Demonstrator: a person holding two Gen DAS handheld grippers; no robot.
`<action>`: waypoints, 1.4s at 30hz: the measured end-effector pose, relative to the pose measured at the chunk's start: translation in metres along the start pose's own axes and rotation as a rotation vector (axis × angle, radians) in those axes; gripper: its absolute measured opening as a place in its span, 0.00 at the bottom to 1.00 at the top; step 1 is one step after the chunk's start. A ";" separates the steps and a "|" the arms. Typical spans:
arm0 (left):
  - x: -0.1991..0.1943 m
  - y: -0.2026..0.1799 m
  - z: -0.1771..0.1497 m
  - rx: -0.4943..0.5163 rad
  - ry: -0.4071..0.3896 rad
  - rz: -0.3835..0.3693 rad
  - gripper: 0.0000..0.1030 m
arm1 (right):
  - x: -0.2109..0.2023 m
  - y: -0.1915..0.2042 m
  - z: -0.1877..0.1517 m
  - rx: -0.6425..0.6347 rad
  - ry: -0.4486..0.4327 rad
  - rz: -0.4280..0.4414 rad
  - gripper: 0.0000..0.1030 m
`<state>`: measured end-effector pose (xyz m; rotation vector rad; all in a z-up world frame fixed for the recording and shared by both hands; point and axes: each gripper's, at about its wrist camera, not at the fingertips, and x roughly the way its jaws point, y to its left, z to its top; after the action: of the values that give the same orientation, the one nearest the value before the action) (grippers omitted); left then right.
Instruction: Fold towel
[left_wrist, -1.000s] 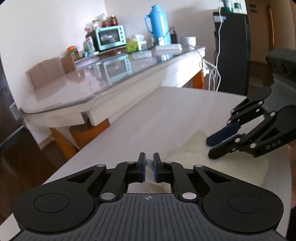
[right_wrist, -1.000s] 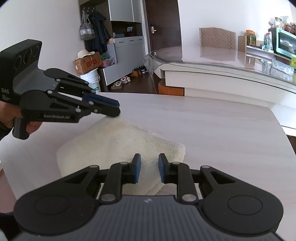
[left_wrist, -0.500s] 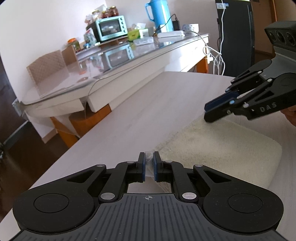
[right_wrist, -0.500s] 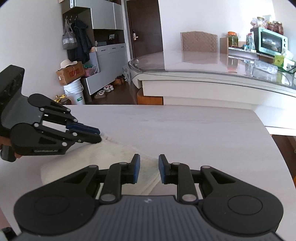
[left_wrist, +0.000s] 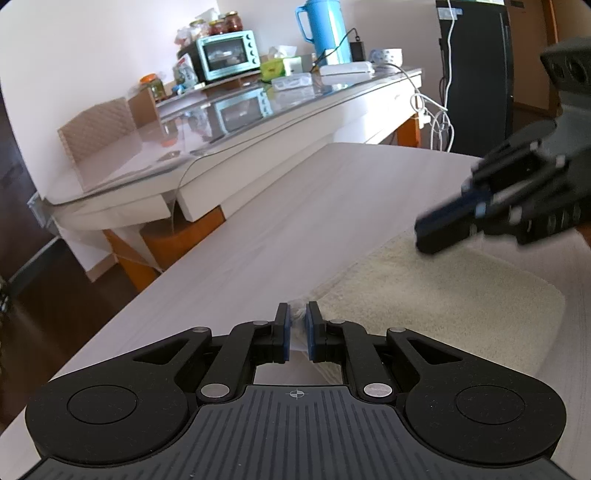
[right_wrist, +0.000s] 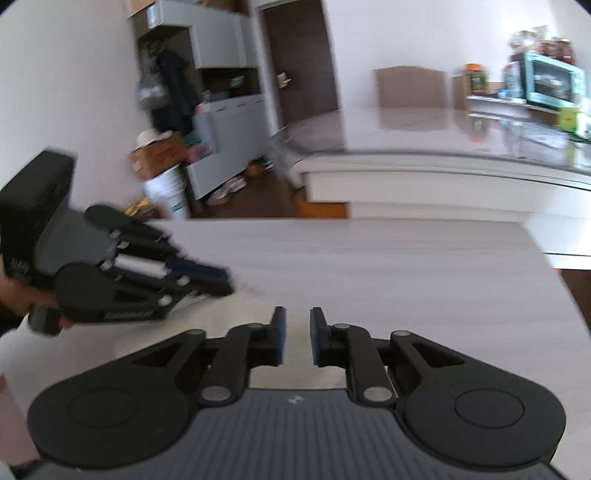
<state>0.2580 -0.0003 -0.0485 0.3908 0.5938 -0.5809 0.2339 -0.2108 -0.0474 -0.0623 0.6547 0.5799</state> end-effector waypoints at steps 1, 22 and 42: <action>-0.001 0.002 0.000 -0.021 -0.003 0.001 0.14 | 0.003 -0.001 -0.001 0.004 0.008 -0.006 0.14; -0.079 -0.064 -0.056 0.016 -0.059 -0.026 0.15 | -0.068 0.059 -0.055 -0.021 -0.029 -0.027 0.15; -0.094 -0.095 -0.063 -0.205 -0.053 0.173 0.18 | -0.059 0.064 -0.058 -0.036 -0.043 -0.020 0.17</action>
<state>0.1108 -0.0054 -0.0551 0.2297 0.5561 -0.3593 0.1301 -0.1989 -0.0509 -0.0898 0.6016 0.5724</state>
